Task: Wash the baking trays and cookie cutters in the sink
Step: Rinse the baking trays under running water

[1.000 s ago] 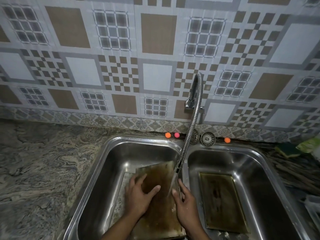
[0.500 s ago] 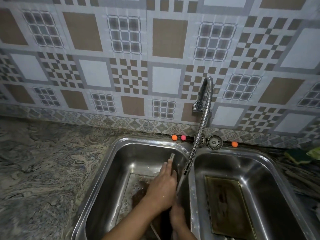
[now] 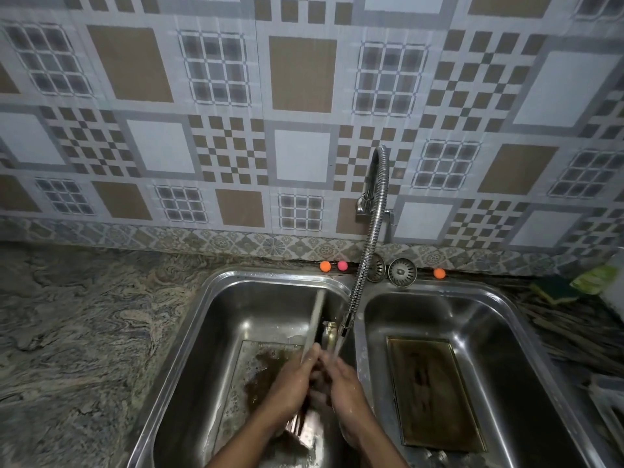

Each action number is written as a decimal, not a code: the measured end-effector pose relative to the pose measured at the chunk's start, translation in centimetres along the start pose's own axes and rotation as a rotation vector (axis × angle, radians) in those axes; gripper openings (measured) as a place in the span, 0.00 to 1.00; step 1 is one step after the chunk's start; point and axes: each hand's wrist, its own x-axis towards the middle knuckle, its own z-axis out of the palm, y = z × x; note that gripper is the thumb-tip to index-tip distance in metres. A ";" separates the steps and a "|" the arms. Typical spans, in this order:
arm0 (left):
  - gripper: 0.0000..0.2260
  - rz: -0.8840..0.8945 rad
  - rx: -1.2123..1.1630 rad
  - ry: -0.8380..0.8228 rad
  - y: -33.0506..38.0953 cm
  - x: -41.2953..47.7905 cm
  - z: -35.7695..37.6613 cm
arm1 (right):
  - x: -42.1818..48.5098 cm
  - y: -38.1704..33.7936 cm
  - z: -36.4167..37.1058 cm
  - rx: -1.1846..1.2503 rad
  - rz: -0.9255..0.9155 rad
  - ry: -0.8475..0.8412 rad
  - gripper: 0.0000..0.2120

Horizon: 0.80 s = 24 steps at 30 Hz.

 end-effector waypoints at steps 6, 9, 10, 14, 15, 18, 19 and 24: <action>0.33 0.108 0.046 0.344 -0.2 0.7 -3.5 | 0.1 0.8 -0.8 -0.262 -0.075 0.046 0.12; 0.32 0.146 -0.014 0.345 -1.2 1.1 -5.0 | 0.4 1.1 -1.7 -0.379 -0.102 0.177 0.19; 0.31 0.144 -0.054 0.330 -1.5 1.1 -5.2 | 0.6 1.0 -1.9 -0.396 -0.097 0.198 0.21; 0.33 0.046 -0.234 0.305 -3.0 0.2 -4.4 | 1.0 0.5 -3.2 -0.625 -0.089 0.341 0.24; 0.34 0.040 -0.263 0.302 -3.3 0.0 -4.2 | 1.0 0.3 -3.8 -0.609 -0.056 0.313 0.25; 0.36 0.030 -0.276 0.261 -3.2 -0.4 -3.0 | 0.7 -0.1 -5.6 -0.352 0.086 0.145 0.22; 0.36 0.039 -0.260 0.242 -3.0 -0.4 -2.6 | 0.2 -0.2 -6.1 -0.293 0.079 0.143 0.21; 0.39 0.077 -0.106 0.058 -1.8 0.2 -0.3 | -2.5 0.2 -7.8 -0.100 -0.040 0.329 0.29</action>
